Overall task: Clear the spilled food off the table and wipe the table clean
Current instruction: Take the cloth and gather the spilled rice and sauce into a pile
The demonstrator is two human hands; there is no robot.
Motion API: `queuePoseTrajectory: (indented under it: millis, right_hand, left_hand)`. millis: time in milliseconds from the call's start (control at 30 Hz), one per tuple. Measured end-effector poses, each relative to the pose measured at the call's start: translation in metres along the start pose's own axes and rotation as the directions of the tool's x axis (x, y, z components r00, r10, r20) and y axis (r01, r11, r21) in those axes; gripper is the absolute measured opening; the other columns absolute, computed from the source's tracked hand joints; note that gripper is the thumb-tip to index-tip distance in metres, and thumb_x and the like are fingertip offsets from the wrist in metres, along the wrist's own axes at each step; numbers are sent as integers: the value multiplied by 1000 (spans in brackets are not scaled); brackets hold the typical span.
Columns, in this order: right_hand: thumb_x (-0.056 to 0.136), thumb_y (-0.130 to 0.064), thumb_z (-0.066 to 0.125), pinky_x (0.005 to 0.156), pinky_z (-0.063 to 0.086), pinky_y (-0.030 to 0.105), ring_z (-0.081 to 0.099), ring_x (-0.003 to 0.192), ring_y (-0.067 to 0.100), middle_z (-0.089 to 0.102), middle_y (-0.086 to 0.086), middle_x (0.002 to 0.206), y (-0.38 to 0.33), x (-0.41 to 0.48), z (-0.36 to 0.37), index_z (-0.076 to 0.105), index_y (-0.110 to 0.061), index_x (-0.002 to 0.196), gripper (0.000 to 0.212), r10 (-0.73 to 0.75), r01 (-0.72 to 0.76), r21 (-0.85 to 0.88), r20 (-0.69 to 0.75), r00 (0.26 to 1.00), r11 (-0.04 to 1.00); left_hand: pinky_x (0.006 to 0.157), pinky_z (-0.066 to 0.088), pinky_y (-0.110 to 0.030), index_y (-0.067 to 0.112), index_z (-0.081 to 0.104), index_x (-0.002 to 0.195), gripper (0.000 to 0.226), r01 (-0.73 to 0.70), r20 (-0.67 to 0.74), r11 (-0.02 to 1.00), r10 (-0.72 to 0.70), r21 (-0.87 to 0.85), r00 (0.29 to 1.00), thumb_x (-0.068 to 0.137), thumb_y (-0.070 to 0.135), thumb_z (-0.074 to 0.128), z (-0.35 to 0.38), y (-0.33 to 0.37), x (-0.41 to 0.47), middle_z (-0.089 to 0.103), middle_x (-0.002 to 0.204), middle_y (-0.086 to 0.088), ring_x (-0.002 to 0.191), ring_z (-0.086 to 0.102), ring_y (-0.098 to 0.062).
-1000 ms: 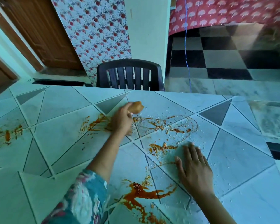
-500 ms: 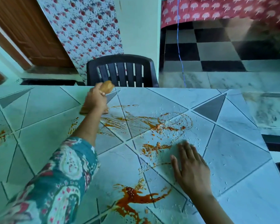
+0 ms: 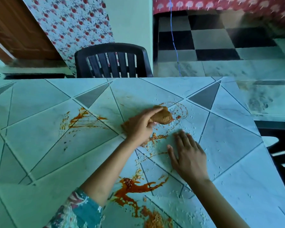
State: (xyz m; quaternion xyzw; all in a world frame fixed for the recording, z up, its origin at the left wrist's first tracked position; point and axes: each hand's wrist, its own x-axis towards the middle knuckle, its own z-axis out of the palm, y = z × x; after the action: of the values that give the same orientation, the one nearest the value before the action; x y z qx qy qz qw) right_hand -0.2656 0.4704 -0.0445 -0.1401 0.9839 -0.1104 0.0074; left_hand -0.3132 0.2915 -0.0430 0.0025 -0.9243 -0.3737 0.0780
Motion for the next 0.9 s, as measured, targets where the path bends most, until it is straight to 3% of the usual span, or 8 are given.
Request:
queuePoseTrajectory:
  millis: [100, 233, 333, 400, 500, 633, 767, 900]
  right_hand:
    - [87, -40, 35, 82, 52, 37, 65, 100, 30, 66, 13, 114, 6, 3, -5, 68, -6, 105, 51, -34, 32, -26, -65, 997, 999]
    - [86, -43, 35, 95, 34, 43, 57, 112, 35, 60, 16, 124, 13, 13, -3, 62, -6, 115, 54, 12, -17, -48, -117, 993, 999]
    - [84, -51, 29, 103, 33, 47, 47, 124, 40, 49, 21, 136, 22, 21, 1, 51, -7, 132, 69, 59, -63, -72, -46, 997, 995]
    - [84, -57, 20, 107, 30, 49, 38, 132, 39, 39, 20, 144, 28, 23, 2, 43, -9, 139, 76, 83, -82, -79, 19, 996, 994]
    - [82, -61, 12, 111, 22, 47, 28, 139, 35, 31, 17, 150, 31, 23, 5, 37, -11, 143, 82, 85, -82, -83, 38, 996, 993]
    - [81, -62, 8, 114, 15, 45, 20, 142, 32, 23, 15, 154, 32, 22, 6, 30, -14, 146, 84, 88, -84, -60, 60, 994, 995]
    - [80, -63, 4, 115, 11, 43, 16, 144, 30, 19, 13, 155, 30, 21, 3, 26, -16, 148, 86, 92, -89, -46, 78, 993, 995]
    - [75, -65, -1, 115, 12, 37, 17, 144, 24, 19, 8, 156, 34, 23, -5, 25, -16, 148, 92, 82, -83, 5, 97, 992, 997]
  left_hand:
    - [88, 46, -15, 31, 52, 131, 61, -101, 81, 989, 110, -112, 991, 81, -2, 64, -38, -7, 9, 57, 131, 5, 95, 61, -3]
    - [88, 53, -42, 42, 51, 127, 58, 125, -210, 992, -125, -15, 970, 84, 4, 60, -92, -66, 51, 66, 117, 0, 100, 64, -22]
    - [88, 49, -38, 34, 52, 129, 47, 364, -423, 910, -255, 199, 870, 87, 14, 57, -120, -104, 83, 64, 119, -8, 105, 60, -30]
    - [87, 47, -41, 33, 51, 130, 45, 503, -486, 816, -329, 284, 809, 88, 17, 55, -131, -121, 95, 62, 121, -11, 107, 57, -36]
    - [90, 46, -43, 32, 50, 131, 44, 549, -442, 778, -395, 305, 806, 89, 17, 53, -122, -127, 108, 59, 125, -13, 110, 54, -38]
    - [89, 44, -36, 35, 50, 132, 48, 448, -372, 840, -327, 307, 868, 90, 12, 51, -74, -90, 111, 57, 129, -7, 113, 54, -32]
    - [85, 49, -32, 33, 48, 134, 51, 248, -243, 925, -179, 290, 953, 89, 10, 54, -15, -40, 81, 55, 132, -5, 109, 56, -26]
    - [71, 56, -29, 32, 51, 132, 60, -32, -26, 997, 33, 67, 999, 83, -1, 61, 26, 13, 37, 55, 133, -5, 83, 63, -17]
